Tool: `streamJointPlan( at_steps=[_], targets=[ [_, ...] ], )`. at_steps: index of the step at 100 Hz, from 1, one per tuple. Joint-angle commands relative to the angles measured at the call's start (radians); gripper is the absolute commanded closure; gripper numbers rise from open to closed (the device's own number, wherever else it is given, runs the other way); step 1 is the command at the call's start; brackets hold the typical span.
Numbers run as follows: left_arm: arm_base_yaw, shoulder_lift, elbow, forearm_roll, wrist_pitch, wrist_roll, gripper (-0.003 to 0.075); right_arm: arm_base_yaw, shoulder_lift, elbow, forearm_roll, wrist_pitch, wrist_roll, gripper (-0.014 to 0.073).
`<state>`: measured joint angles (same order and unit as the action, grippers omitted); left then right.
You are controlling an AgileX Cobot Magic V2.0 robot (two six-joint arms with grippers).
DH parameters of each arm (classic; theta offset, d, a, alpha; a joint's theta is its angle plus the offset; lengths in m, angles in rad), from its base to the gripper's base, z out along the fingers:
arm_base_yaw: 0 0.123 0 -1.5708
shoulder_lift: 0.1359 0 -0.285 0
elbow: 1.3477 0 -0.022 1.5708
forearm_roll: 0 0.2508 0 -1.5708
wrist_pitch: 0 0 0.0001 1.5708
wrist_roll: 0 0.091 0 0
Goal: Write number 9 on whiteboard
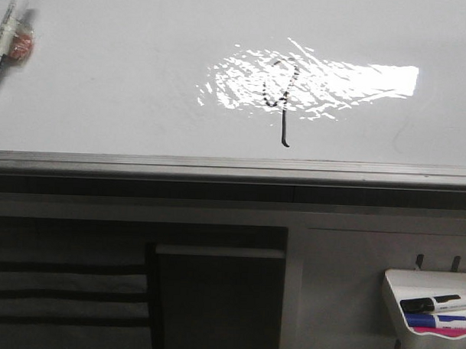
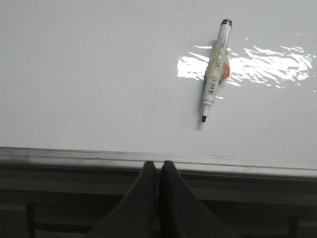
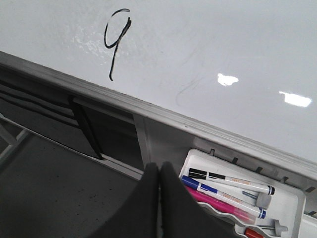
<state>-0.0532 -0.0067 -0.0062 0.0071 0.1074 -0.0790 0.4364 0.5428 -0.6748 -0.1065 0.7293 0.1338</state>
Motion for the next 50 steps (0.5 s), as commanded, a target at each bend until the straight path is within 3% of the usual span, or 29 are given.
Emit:
streamJointPlan(
  at_steps=[1, 24, 38, 50],
  targets=[
    [0.003, -0.025, 0.028, -0.013, -0.088, -0.006, 0.0741, -0.008, 0.002, -0.025, -0.020, -0.064, -0.003, 0.0666],
    [0.003, -0.025, 0.030, -0.013, -0.135, -0.003, 0.0741, -0.008, 0.002, -0.025, -0.020, -0.064, -0.003, 0.0666],
    [0.003, -0.025, 0.030, -0.071, -0.219, 0.122, 0.0741, -0.008, 0.002, -0.025, -0.020, -0.064, -0.003, 0.0666],
    [0.003, -0.025, 0.030, -0.123, -0.184, 0.125, 0.0741, -0.008, 0.002, -0.025, -0.020, -0.064, -0.003, 0.0666]
  ],
)
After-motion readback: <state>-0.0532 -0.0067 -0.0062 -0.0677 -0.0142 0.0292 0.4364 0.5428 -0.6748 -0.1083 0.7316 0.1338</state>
